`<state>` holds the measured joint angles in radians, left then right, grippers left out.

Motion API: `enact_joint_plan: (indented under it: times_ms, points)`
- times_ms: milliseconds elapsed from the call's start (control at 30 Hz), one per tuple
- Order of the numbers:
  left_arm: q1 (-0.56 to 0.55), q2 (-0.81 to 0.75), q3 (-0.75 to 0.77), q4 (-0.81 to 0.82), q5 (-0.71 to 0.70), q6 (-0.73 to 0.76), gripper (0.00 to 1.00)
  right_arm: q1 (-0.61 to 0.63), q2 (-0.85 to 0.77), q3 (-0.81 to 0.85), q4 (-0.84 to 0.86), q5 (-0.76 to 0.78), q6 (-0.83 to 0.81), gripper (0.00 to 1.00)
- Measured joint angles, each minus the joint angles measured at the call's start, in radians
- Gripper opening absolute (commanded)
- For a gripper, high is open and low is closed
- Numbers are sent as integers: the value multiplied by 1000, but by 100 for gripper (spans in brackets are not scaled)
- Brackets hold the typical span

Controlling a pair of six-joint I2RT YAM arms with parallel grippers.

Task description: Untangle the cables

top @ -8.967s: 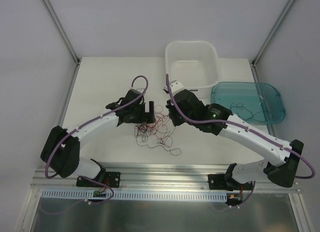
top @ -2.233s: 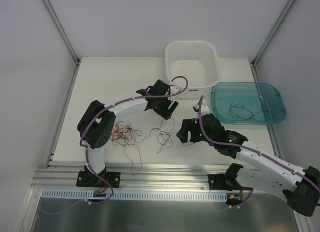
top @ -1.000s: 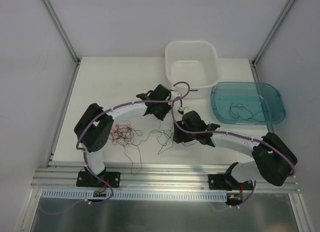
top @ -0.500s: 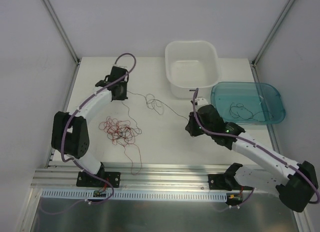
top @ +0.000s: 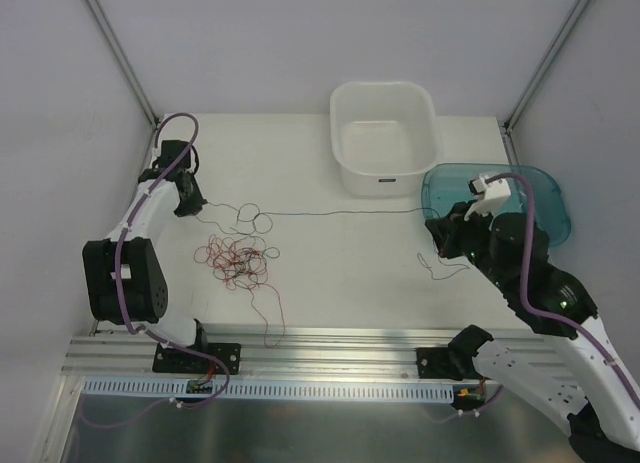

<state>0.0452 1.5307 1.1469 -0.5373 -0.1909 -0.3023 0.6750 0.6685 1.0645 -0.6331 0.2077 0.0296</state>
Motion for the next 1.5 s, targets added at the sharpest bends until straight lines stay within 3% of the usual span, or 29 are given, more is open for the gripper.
enact_joint_plan:
  times_ms: [433, 667, 767, 800, 900, 967, 1267, 1500]
  points:
    - [75, 138, -12, -10, 9, -43, 0, -2, -122, 135, -56, 48, -88, 1]
    - [24, 96, -25, -5, 132, -39, 0, -3, 3, 64, -6, -44, -64, 1]
    - [-75, 27, -62, 4, 205, -35, 0, -2, 133, -33, 33, -84, -23, 10]
    - [-109, -4, -82, 9, 235, -37, 0, -3, 186, -63, 45, -95, -10, 25]
    - [-200, -102, -161, 18, 318, -62, 0, -2, 327, -127, 58, -119, 28, 51]
    - [-217, -157, -222, 26, 350, -86, 0, 2, 381, -141, 57, -121, 41, 57]
    - [-241, -286, -357, 44, 470, -171, 0, 212, 454, -140, 194, -122, 60, 59]
    - [-242, -357, -395, 60, 516, -194, 0, 237, 668, -133, 420, -199, 70, 59]
